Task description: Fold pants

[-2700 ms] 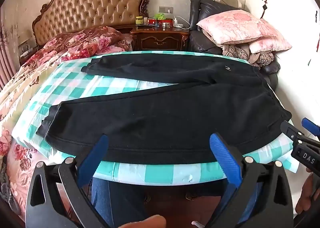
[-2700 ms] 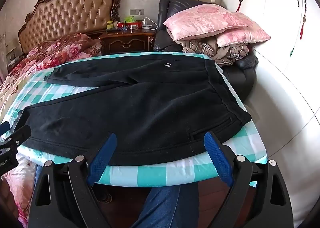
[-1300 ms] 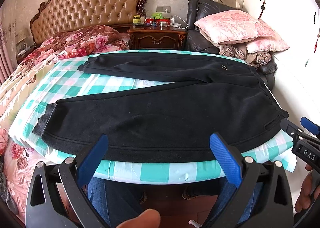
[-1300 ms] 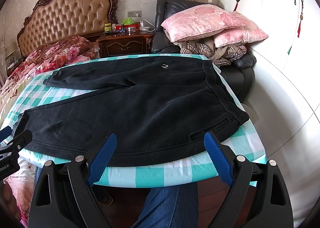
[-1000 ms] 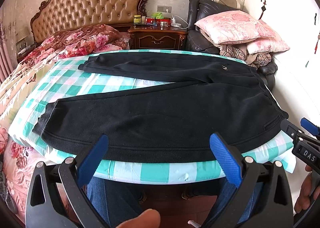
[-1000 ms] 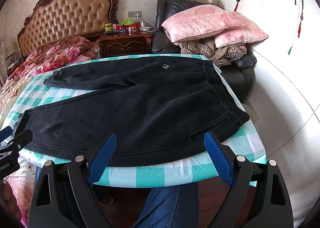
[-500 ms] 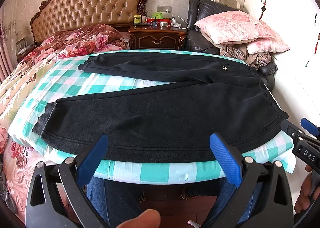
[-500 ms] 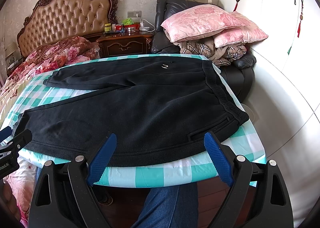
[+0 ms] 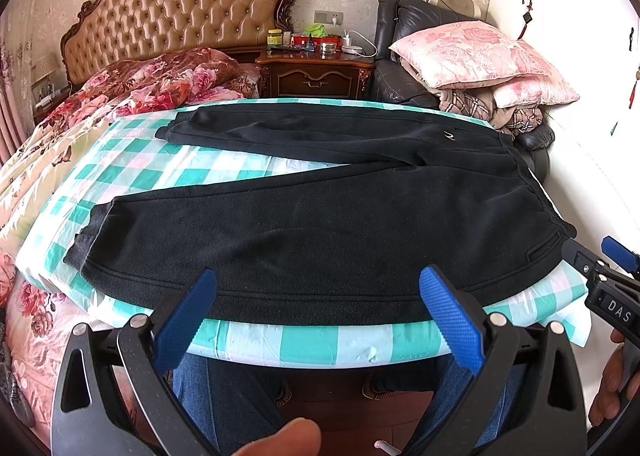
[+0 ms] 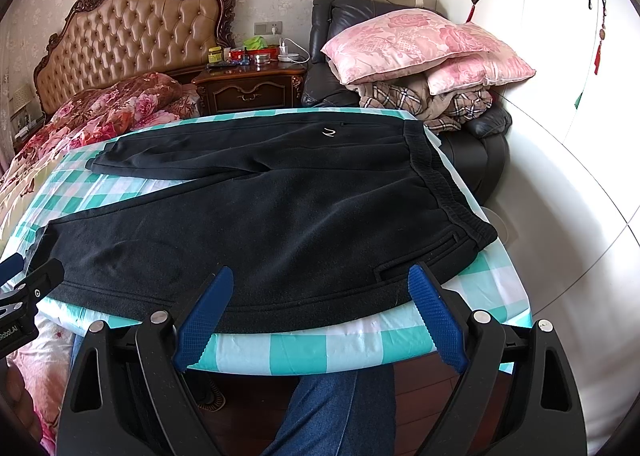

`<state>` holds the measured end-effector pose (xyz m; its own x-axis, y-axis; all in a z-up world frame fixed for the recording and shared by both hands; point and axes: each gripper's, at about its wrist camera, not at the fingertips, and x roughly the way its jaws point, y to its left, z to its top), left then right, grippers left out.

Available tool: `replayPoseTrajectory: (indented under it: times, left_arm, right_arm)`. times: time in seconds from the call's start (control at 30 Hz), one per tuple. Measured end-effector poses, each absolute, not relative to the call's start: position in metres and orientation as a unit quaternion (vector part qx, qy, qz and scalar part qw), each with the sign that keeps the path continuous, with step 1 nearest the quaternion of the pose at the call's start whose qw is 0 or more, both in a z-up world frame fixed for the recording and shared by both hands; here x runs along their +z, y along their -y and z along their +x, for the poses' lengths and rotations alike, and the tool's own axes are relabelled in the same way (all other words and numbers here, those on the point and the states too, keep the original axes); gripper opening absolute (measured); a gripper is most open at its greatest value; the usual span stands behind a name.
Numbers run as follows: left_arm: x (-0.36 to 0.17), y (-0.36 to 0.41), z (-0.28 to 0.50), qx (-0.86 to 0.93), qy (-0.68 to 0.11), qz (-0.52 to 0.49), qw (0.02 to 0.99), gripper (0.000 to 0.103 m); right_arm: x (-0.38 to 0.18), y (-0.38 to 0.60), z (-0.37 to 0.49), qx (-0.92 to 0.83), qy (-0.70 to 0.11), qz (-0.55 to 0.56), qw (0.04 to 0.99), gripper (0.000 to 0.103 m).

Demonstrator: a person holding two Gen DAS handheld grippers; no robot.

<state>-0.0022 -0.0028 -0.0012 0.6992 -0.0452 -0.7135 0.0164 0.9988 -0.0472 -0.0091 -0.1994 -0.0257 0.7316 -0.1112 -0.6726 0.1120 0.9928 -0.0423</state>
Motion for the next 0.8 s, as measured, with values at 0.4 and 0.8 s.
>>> replayPoseTrajectory:
  times: [0.4,0.8]
  left_arm:
    - [-0.008,0.007,0.005,-0.023,-0.395,-0.024,0.918,0.102]
    - [-0.066,-0.028,0.067,-0.086,-0.394,-0.090,0.911,0.101]
  right_arm:
    - [-0.031,0.204,-0.002,-0.060,-0.371,0.003,0.927,0.086]
    - [-0.014,0.346,0.234,-0.054,-0.452,0.049,0.889,0.086]
